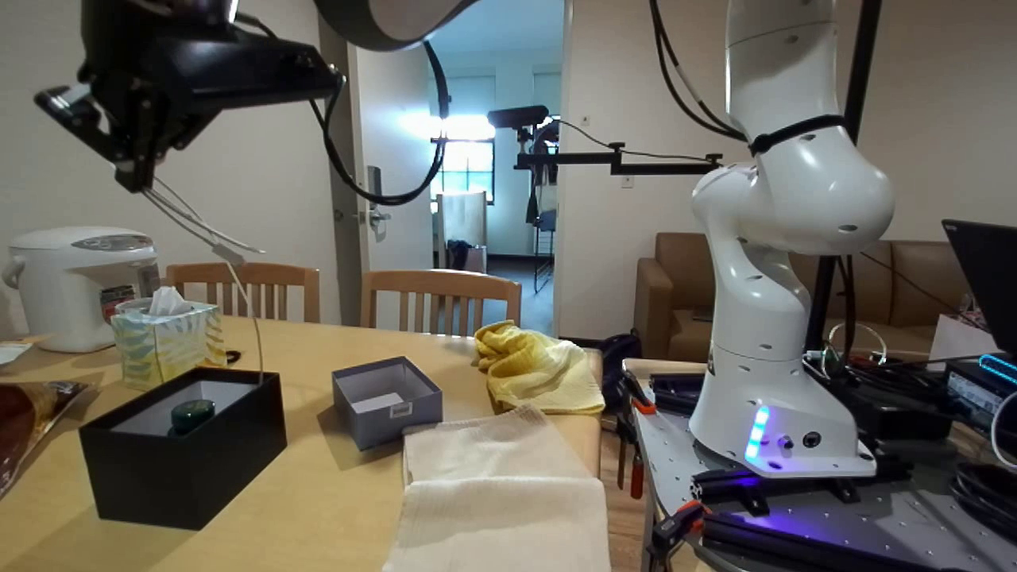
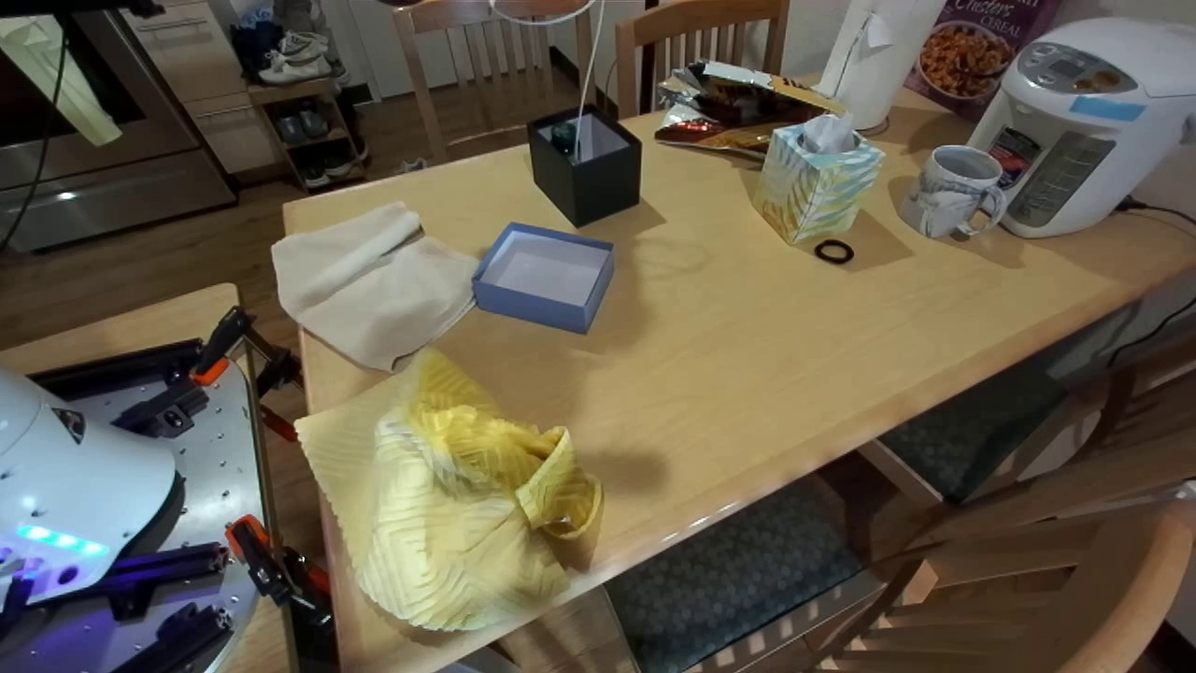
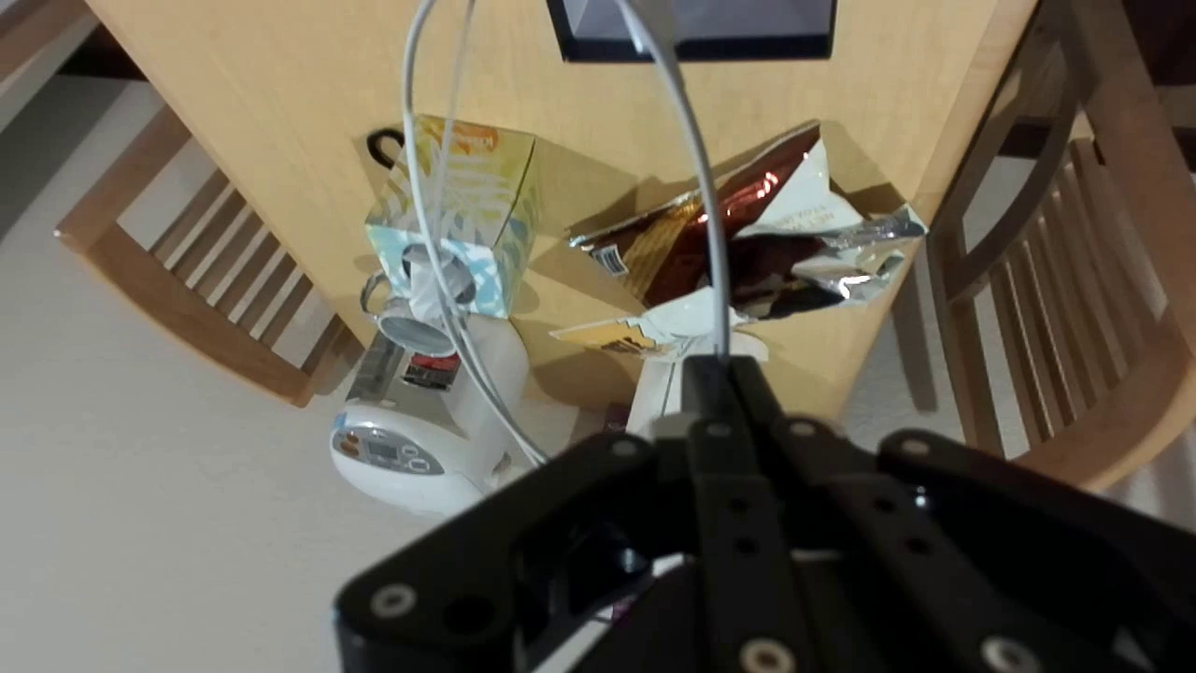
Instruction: Put the cable in the black box
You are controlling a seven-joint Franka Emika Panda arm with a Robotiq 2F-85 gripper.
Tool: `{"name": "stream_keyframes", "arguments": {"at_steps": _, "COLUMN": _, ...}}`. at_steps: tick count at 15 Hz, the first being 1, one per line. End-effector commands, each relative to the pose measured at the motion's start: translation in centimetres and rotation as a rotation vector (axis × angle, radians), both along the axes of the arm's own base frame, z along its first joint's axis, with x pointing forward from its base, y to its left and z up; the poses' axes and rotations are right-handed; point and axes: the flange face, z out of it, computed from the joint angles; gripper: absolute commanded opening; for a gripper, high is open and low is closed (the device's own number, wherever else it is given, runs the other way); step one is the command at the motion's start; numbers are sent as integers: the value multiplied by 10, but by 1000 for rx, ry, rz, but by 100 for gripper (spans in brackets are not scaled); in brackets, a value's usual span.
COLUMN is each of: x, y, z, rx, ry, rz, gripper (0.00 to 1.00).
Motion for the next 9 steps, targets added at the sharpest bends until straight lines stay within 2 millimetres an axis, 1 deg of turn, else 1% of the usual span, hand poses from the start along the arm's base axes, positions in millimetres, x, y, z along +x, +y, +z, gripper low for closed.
{"name": "stream_keyframes", "arguments": {"at_steps": 1, "x": 5, "y": -11, "z": -36, "rx": 56, "ry": 61, "rz": -20, "gripper": 1}}
{"name": "stream_keyframes", "arguments": {"at_steps": 5, "x": 8, "y": -17, "z": -77, "rx": 129, "ry": 123, "rz": -9, "gripper": 1}}
{"name": "stream_keyframes", "arguments": {"at_steps": 9, "x": 9, "y": -21, "z": -108, "rx": 213, "ry": 163, "rz": -7, "gripper": 1}}
